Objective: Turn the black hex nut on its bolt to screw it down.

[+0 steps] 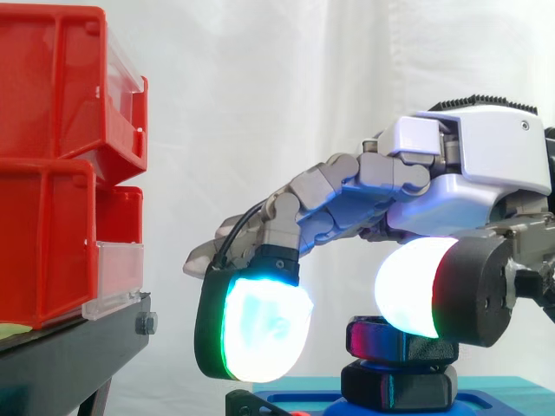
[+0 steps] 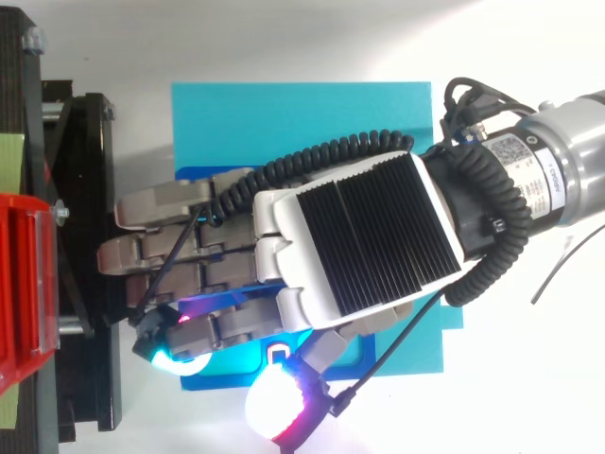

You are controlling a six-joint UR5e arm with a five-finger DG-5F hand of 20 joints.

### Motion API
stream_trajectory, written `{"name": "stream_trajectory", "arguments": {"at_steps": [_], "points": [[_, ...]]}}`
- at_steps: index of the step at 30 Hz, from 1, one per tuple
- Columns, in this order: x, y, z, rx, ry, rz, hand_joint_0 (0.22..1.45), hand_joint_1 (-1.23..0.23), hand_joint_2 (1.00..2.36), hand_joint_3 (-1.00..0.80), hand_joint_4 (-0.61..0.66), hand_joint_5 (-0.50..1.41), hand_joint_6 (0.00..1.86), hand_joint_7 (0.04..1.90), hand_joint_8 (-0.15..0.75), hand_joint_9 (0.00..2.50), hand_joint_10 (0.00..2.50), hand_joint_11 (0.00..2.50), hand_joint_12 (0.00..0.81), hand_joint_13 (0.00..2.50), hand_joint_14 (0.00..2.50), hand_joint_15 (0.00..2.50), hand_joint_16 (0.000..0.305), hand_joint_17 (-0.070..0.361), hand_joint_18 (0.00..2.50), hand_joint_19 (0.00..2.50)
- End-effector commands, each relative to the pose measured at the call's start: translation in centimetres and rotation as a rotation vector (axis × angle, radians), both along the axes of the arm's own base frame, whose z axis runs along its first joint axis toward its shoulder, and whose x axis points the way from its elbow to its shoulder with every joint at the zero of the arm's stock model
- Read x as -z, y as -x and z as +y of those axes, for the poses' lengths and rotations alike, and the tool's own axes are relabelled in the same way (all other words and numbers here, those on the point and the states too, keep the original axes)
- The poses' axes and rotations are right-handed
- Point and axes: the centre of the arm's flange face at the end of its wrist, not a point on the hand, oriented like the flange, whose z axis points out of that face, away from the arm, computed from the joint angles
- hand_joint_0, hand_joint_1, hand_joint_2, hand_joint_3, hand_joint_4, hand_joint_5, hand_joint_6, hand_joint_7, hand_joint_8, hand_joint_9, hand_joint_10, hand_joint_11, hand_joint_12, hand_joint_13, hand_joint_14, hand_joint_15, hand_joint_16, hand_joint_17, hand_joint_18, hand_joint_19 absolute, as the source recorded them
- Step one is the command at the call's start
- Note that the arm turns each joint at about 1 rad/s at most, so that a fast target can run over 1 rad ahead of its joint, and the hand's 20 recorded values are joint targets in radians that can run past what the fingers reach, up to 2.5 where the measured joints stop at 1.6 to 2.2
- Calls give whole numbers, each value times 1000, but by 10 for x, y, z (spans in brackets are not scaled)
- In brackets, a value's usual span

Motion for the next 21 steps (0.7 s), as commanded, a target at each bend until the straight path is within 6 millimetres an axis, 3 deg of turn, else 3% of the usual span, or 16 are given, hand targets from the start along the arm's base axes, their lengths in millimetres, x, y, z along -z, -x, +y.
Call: {"name": "stream_trajectory", "arguments": {"at_steps": [1, 9, 21], "points": [[-5, -2, 0, 0, 0, -8, 525, -447, 1000, -500, 224, -189, 695, 744, 253, 525, 7, 322, 147, 365, 0, 2, 15, 34, 87, 129], [0, 4, -10, -1, 5, 42, 525, -446, 1000, -500, 219, -190, 699, 753, 249, 522, 7, 322, 146, 363, 0, 1, 15, 35, 86, 124], [-20, 6, -30, -29, 37, 62, 522, -441, 1000, -500, 221, -201, 743, 686, 248, 521, 6, 318, 146, 361, 0, 4, 15, 34, 81, 119]]}}
